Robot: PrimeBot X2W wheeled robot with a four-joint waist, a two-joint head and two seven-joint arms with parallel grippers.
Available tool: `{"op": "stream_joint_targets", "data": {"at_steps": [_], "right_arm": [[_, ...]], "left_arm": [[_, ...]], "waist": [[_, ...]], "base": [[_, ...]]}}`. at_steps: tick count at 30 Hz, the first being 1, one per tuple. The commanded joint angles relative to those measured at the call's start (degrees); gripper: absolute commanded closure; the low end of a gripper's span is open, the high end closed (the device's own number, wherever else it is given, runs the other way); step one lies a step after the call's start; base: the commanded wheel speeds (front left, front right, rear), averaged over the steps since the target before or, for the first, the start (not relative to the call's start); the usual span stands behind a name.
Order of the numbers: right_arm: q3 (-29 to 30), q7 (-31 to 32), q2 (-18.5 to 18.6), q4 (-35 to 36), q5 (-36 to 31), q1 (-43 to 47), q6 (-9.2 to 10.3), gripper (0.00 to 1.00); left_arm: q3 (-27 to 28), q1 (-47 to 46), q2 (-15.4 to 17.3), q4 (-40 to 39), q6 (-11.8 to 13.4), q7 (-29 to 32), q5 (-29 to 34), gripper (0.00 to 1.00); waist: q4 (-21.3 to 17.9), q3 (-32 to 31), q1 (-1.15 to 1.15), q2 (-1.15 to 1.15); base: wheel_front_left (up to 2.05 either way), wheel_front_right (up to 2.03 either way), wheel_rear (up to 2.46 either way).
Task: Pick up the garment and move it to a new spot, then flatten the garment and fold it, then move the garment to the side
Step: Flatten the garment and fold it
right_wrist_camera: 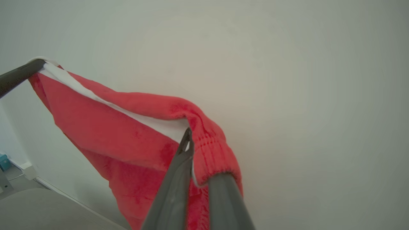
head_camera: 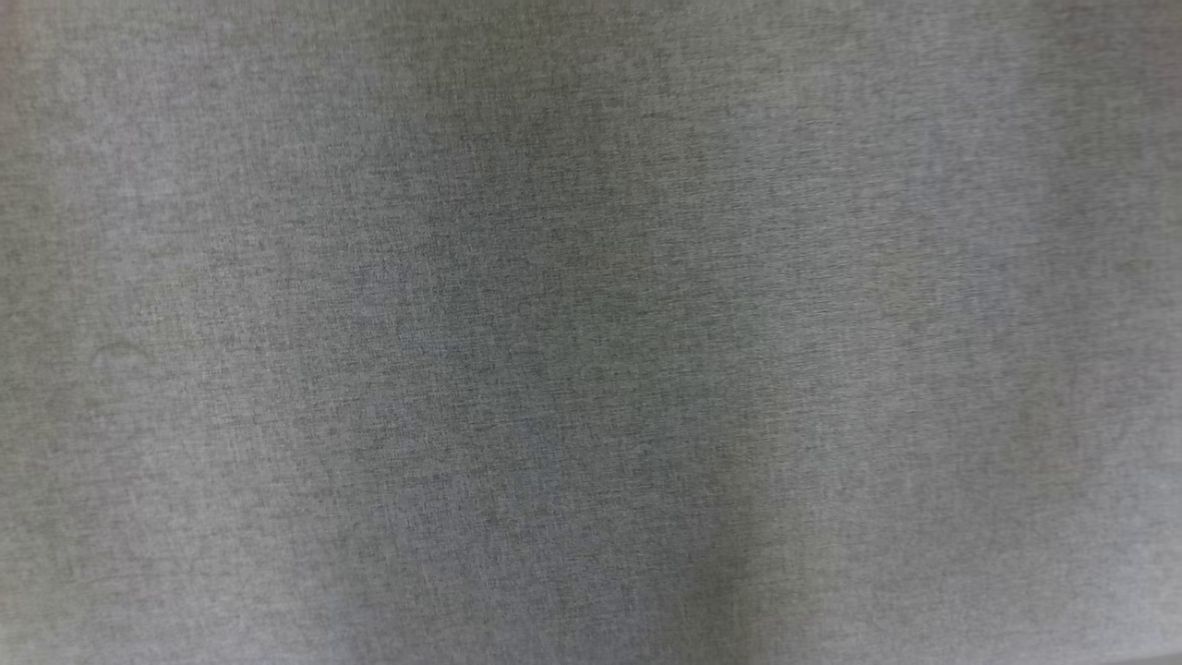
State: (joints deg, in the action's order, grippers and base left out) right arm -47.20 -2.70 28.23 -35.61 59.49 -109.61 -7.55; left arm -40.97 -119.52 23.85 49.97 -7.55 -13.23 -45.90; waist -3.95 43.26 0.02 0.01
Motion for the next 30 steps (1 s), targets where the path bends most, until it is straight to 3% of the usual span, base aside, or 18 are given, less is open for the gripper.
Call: {"op": "stream_joint_targets", "data": {"at_steps": [1,9,12,16,20,23,26,27,30], "right_arm": [[-0.5,-0.5,-0.4,-0.4,0.7,-0.6,0.16,1.0],[-4.4,-1.8,0.6,-2.9,3.3,-1.0,0.16,1.0],[-6.6,-1.9,1.1,-0.8,4.8,1.1,0.16,1.0],[-9.8,-4.0,3.4,4.1,7.7,6.7,0.16,1.0],[-13.7,-6.8,6.6,10.6,10.6,15.7,0.17,1.0],[-16.8,-8.5,9.8,15.6,11.9,23.6,0.16,1.0],[-19.3,-10.0,13.1,19.7,13.1,31.3,0.17,1.0],[-20.2,-10.7,15.5,21.9,14.2,35.9,0.17,1.0],[-21.6,-11.6,18.3,25.0,15.3,43.0,0.17,1.0]], "left_arm": [[-0.8,-0.6,0.0,0.3,0.1,-0.4,-0.4,1.0],[-2.6,2.1,1.5,1.6,0.2,-1.5,-4.6,1.0],[-2.4,5.1,2.1,0.1,0.2,-1.8,-6.8,1.0],[-0.4,13.0,5.7,-5.9,0.2,-1.9,-7.0,1.0],[7.2,28.6,9.2,-14.5,0.7,-1.9,-6.6,1.0],[14.1,43.1,9.9,-23.2,2.9,-1.9,-4.6,1.0],[20.5,58.6,8.8,-32.3,5.7,-1.9,-2.4,1.0],[23.6,68.3,7.7,-37.6,7.6,-1.9,-0.5,1.0],[27.2,81.0,4.6,-43.9,8.6,-1.9,1.3,1.0]], "waist": [[0.4,0.6,-0.02,-0.01],[0.9,1.3,-0.02,-0.01],[0.9,0.9,-0.02,-0.01],[0.5,-1.5,-0.02,-0.01],[-0.2,-5.3,-0.02,-0.01],[-0.3,-8.7,-0.02,-0.01],[-0.3,-12.0,-0.02,-0.01],[-0.3,-14.0,-0.02,-0.01],[-0.2,-17.2,-0.02,-0.01]], "base": [[0.0,0.0,0.0],[0.0,0.0,0.0],[0.0,0.0,0.0],[0.0,0.0,0.0],[0.0,0.0,0.0],[0.0,0.0,0.0],[0.0,0.0,0.0],[0.0,0.0,0.0],[0.0,0.0,0.0]]}}
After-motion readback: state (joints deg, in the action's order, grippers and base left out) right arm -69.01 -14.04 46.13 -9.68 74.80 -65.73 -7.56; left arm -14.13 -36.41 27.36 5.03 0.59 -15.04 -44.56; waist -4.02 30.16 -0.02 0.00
